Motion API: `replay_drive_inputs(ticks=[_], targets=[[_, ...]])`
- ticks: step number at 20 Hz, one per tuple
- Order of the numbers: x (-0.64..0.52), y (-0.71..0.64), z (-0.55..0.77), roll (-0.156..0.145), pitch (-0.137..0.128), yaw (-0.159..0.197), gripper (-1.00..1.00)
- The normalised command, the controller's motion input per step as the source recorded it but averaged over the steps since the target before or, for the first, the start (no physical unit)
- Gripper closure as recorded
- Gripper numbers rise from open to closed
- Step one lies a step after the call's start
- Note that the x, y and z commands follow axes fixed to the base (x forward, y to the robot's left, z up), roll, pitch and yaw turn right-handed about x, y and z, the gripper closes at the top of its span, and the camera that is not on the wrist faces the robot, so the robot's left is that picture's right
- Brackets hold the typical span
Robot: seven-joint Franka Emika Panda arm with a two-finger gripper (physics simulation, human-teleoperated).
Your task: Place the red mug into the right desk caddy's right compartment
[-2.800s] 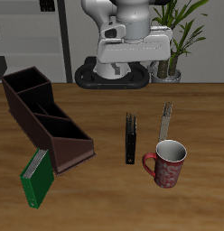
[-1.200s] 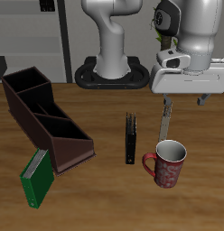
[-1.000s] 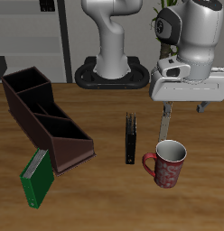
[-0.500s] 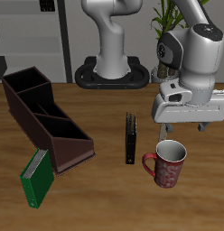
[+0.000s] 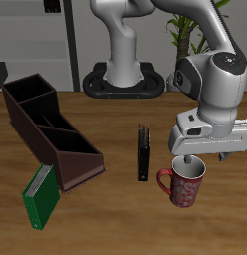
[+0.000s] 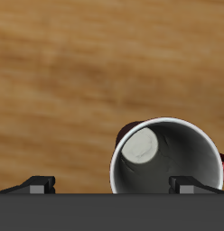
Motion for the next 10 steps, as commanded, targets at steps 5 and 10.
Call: replay_drive_inputs(ticks=[5,10], targets=[[0.13,-0.01,-0.49,-0.003,0.082,-0.005,-1.0],[0.01,-0.01,-0.47,0.049,0.081,-0.021,1.0]])
